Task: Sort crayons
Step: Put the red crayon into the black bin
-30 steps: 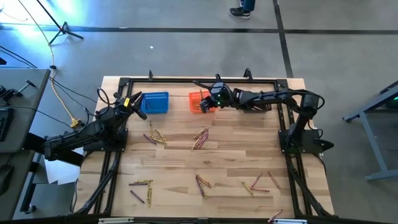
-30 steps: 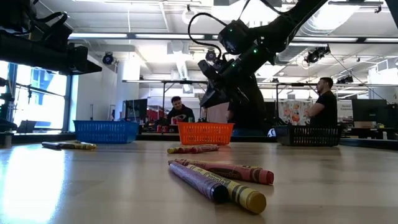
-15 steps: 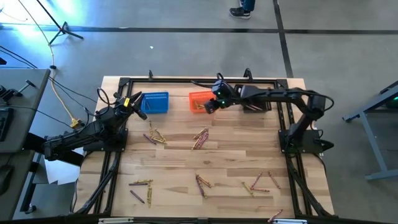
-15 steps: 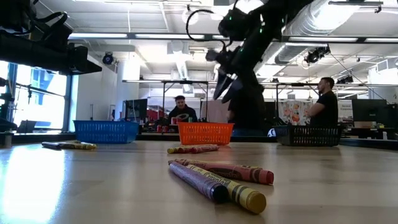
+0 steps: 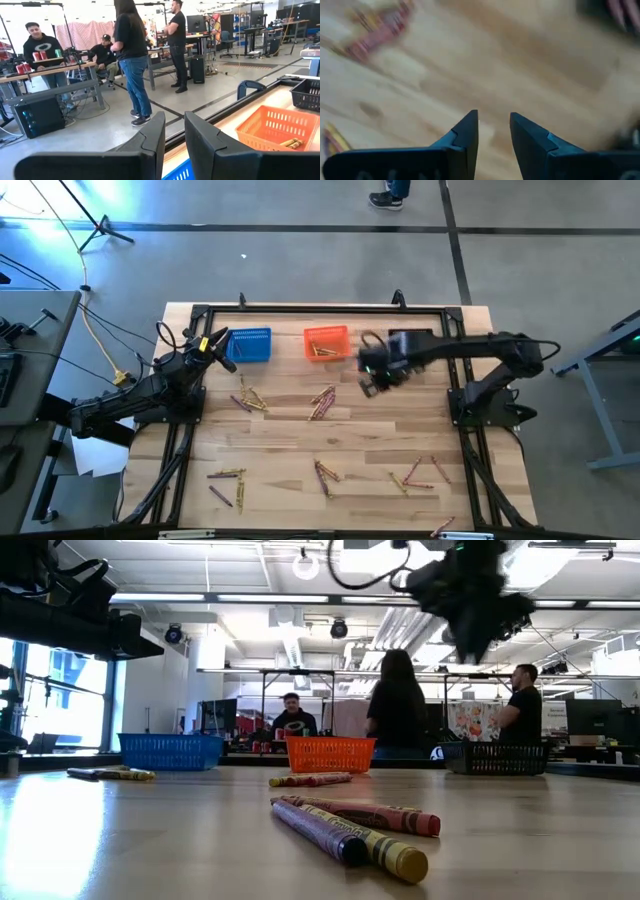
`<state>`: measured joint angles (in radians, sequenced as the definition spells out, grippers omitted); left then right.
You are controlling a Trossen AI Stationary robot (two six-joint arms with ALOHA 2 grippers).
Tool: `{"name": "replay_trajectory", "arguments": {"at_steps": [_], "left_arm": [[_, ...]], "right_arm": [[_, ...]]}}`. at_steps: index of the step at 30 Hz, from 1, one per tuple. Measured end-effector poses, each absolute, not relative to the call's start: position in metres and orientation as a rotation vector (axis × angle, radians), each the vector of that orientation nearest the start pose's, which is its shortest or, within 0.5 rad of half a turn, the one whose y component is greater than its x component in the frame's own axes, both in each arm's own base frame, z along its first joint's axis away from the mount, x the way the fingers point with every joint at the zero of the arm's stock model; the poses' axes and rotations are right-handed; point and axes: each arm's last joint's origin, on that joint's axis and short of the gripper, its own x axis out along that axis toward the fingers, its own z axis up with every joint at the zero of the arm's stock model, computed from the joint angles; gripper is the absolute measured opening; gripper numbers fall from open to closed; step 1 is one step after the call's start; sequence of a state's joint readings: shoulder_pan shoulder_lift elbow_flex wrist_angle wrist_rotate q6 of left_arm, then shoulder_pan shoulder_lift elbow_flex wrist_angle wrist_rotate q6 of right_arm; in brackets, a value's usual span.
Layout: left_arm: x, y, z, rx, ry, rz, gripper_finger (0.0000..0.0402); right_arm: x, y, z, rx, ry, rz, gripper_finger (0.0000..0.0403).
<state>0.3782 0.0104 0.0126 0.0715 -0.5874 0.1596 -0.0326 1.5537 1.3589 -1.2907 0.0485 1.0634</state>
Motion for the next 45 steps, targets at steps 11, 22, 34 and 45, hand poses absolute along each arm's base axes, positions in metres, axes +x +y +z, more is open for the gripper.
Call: {"name": "replay_trajectory", "arguments": {"at_steps": [11,22,34,45], "left_arm": [[0.080,0.049,0.174,0.139,0.001,0.969,0.0060],[0.080,0.049,0.174,0.139,0.001,0.969,0.0060],[0.080,0.049,0.174,0.139,0.001,0.969,0.0060],[0.080,0.049,0.173,0.139,0.001,0.969,0.0060]], "right_arm": [[0.228,0.094,0.240,1.147,1.334,-0.833,0.0096],[0.193,0.150,0.198,1.171,1.495,-0.716,0.0096],[0.168,0.166,0.196,0.310,1.513,-0.110,0.0096],[0.166,0.167,0.193,-0.222,1.421,0.286,0.0096]]}}
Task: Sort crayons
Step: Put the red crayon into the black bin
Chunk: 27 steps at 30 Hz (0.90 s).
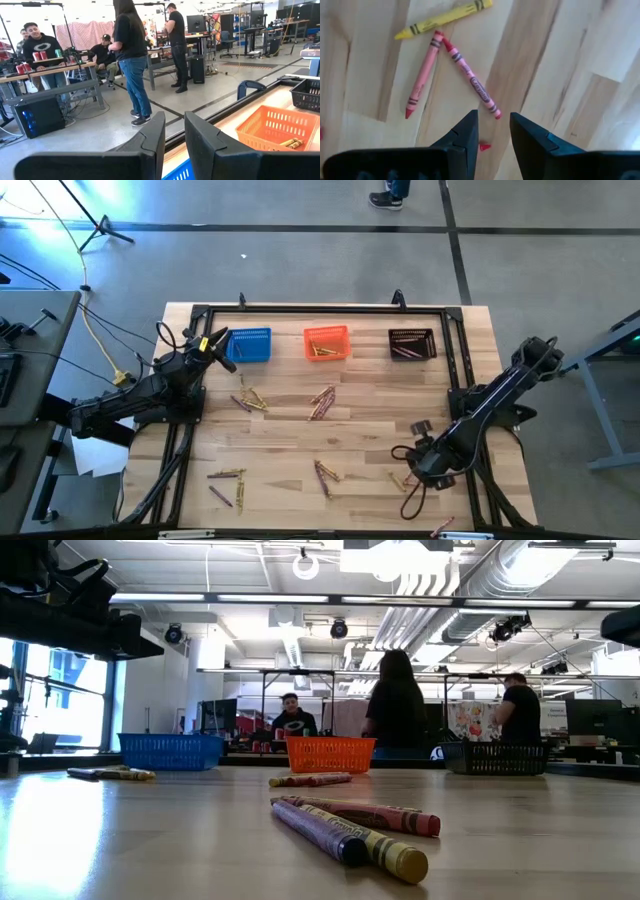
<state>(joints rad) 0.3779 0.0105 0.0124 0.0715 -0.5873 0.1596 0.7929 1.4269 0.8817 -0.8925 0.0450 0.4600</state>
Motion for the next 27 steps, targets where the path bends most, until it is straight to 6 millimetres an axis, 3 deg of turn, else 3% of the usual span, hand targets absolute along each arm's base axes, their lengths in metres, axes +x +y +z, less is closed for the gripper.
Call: {"name": "replay_trajectory", "arguments": {"at_steps": [10,27], "left_arm": [[0.080,0.049,0.174,0.139,0.001,0.969,0.0060],[0.080,0.049,0.173,0.139,0.001,0.969,0.0060]], "right_arm": [[0.167,0.169,0.174,-0.253,1.330,0.428,0.0096],[0.160,0.162,0.147,-0.255,1.304,0.467,0.0096]]}}
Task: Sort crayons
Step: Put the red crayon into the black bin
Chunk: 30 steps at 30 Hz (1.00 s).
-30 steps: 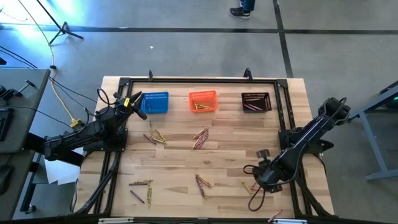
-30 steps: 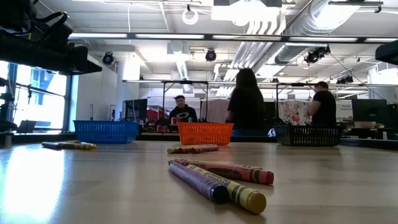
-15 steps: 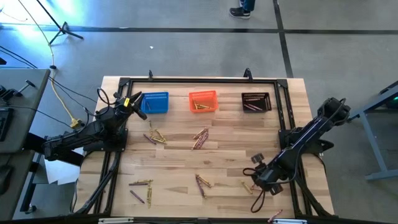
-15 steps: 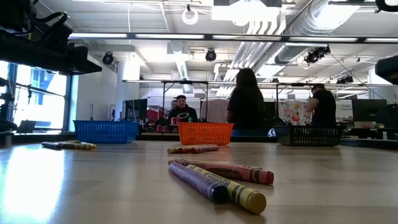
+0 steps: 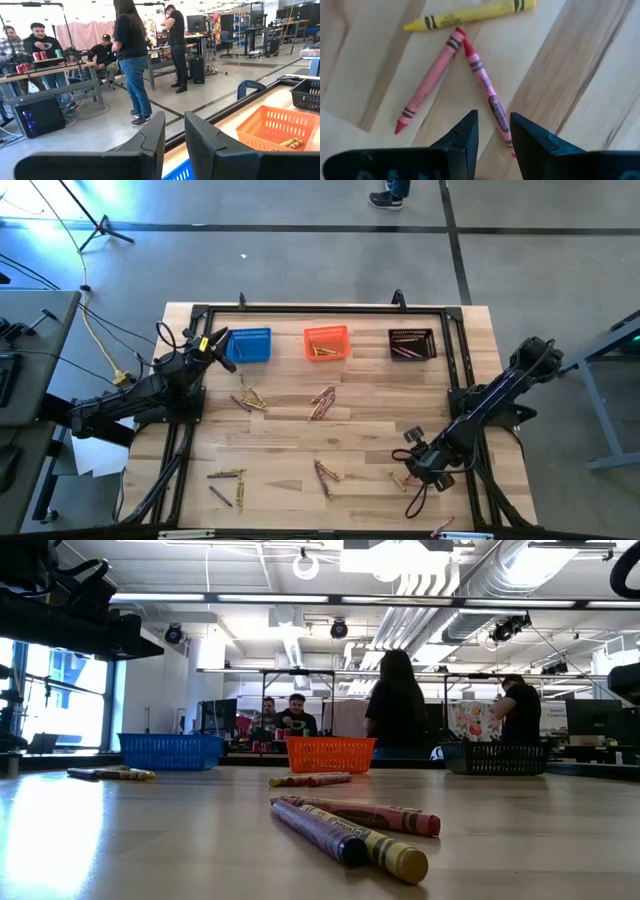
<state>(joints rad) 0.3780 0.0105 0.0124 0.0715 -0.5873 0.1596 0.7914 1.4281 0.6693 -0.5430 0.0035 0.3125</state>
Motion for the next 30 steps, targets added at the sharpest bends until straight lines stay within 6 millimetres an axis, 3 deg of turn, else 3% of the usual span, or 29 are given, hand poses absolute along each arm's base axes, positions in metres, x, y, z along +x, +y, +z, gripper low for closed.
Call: {"name": "replay_trajectory", "arguments": {"at_steps": [13,22,30], "left_arm": [[0.080,0.049,0.173,0.139,0.002,0.969,0.0060],[0.080,0.049,0.174,0.139,0.001,0.969,0.0060],[0.080,0.049,0.173,0.139,0.001,0.969,0.0060]], "right_arm": [[0.169,0.159,0.127,-0.231,1.371,0.406,0.0092],[0.173,0.156,0.127,-0.088,1.397,0.306,0.0013],[0.172,0.155,0.129,0.004,1.400,0.225,0.0009]]}}
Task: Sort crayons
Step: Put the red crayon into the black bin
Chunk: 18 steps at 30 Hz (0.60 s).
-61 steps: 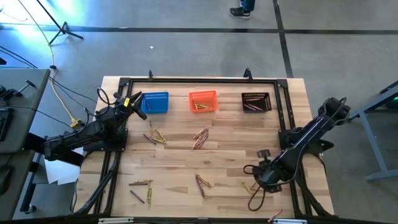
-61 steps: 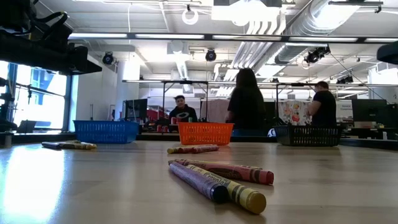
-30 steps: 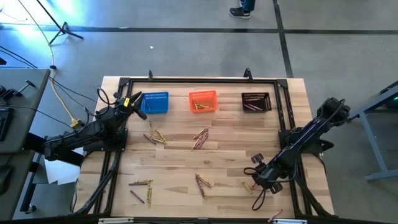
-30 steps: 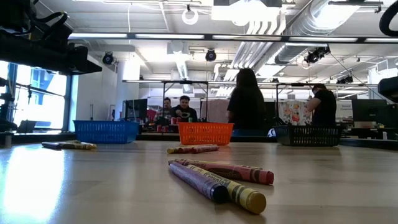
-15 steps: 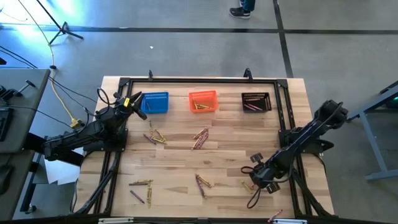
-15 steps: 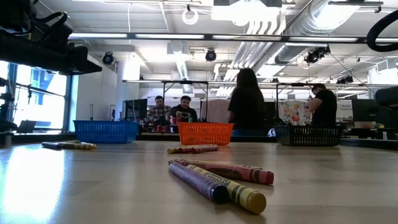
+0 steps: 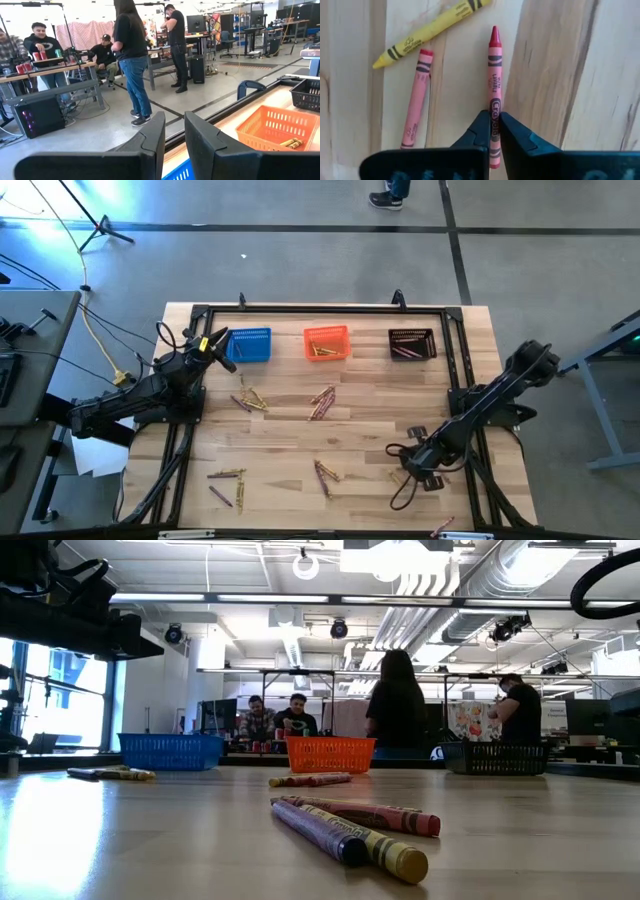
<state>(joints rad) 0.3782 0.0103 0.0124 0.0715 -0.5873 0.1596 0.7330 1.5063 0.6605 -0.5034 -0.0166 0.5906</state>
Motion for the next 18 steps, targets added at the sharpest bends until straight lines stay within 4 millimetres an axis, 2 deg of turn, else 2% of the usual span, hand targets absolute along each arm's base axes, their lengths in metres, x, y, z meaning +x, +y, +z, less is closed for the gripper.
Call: {"name": "replay_trajectory", "arguments": {"at_steps": [3,8,18], "left_arm": [[0.080,0.049,0.174,0.139,0.001,0.969,0.0060],[0.080,0.049,0.174,0.139,0.001,0.969,0.0060],[0.080,0.049,0.174,0.139,0.001,0.969,0.0060]], "right_arm": [[0.171,0.153,0.136,0.050,1.372,0.190,0.0005],[0.172,0.140,0.151,0.091,1.264,0.025,0.0008],[0.183,0.098,0.182,0.212,1.048,-0.234,0.0008]]}}
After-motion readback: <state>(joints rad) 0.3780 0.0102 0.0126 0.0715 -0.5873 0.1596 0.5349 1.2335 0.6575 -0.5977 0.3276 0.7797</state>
